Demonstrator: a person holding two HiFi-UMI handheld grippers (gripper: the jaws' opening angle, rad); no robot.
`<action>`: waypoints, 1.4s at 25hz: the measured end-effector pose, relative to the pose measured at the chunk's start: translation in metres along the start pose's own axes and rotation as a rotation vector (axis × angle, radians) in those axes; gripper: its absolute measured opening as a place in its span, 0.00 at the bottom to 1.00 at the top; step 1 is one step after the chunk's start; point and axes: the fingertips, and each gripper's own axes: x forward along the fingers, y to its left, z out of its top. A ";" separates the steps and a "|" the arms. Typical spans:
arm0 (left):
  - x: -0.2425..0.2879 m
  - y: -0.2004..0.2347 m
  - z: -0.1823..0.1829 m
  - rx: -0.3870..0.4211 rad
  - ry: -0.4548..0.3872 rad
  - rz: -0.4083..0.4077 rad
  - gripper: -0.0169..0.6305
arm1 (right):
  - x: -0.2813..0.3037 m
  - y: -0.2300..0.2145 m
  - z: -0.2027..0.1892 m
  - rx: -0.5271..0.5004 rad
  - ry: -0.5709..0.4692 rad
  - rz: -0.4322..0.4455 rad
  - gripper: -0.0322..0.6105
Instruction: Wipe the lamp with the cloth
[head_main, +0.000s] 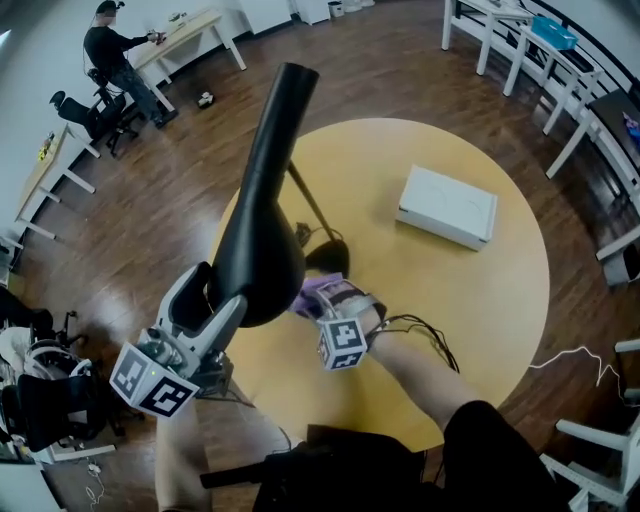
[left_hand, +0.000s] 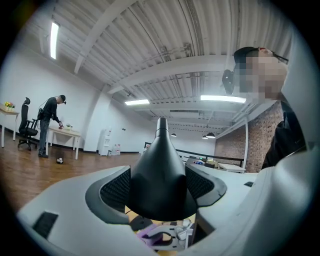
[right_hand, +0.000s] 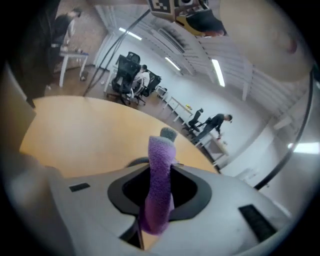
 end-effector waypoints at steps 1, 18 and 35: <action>0.001 -0.001 0.001 -0.002 0.001 0.005 0.55 | 0.001 -0.022 -0.004 -0.043 0.011 -0.073 0.19; -0.010 0.005 0.008 -0.027 -0.015 0.174 0.54 | 0.026 -0.038 -0.040 -0.044 0.017 0.205 0.19; -0.006 -0.013 0.010 -0.004 -0.018 0.307 0.50 | 0.055 -0.060 -0.031 0.135 -0.011 0.088 0.19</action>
